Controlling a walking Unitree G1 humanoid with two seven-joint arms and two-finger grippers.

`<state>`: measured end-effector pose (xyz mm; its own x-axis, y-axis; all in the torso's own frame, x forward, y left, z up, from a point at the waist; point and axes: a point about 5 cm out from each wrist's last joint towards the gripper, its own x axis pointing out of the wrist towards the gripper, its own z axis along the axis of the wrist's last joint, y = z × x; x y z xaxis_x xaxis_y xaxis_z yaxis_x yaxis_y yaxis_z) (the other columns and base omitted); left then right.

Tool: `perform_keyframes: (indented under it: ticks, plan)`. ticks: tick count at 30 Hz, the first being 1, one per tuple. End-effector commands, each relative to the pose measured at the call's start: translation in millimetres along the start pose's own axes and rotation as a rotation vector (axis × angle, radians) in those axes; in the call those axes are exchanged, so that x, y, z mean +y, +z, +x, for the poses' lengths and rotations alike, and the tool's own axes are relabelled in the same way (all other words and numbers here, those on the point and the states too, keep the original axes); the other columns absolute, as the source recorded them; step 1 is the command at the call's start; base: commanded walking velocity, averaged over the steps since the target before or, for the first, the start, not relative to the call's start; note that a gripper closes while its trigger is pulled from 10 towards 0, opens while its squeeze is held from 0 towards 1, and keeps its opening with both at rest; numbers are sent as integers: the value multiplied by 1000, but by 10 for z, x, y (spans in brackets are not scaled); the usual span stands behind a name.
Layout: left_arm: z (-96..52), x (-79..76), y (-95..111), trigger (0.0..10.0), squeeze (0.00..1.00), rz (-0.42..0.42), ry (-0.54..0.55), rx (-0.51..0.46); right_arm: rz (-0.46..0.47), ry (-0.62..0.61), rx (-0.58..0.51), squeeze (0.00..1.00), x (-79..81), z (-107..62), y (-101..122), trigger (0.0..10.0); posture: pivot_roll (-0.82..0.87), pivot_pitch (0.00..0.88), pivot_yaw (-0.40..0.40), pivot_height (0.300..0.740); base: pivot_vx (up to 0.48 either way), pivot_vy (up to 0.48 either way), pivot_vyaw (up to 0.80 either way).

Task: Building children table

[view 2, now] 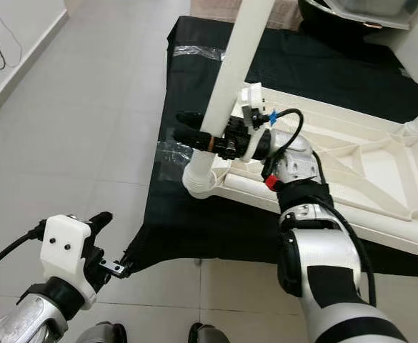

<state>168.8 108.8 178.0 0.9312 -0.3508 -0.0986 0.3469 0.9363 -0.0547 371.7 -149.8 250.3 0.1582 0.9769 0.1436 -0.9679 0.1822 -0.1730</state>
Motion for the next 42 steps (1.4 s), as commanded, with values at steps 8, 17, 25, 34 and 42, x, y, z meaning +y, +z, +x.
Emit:
perform_keyframes:
  ticks: [8, 17, 25, 34, 42]
  plan:
    - [-28, -2, -20, 10000, 0, -2, 4, 27, 28, 15, 68, 0, -21, 1, -14, 10000, 182, 235, -118, 740, 0, 0, 0]
    - [-5, 5, -20, 10000, 0, 1, 3, 28, 29, 58, 117, 0, -22, -121, 36, 10000, 176, 240, -117, 740, 0, 0, 0]
    - [-4, 14, -14, 10000, 0, 4, 7, 28, 25, 61, 145, 0, -6, -146, -18, 10000, 177, 245, -117, 740, 0, 0, 0]
    - [-12, 26, -13, 10000, 0, 7, 15, 30, 23, 45, 153, 0, 10, -115, -96, 10000, 178, 257, -121, 740, 0, 0, 0]
    - [5, 33, 7, 10000, 0, 8, 19, 22, 22, -55, 121, 0, -4, -61, -184, 10000, 178, 260, -124, 740, 0, 0, 0]
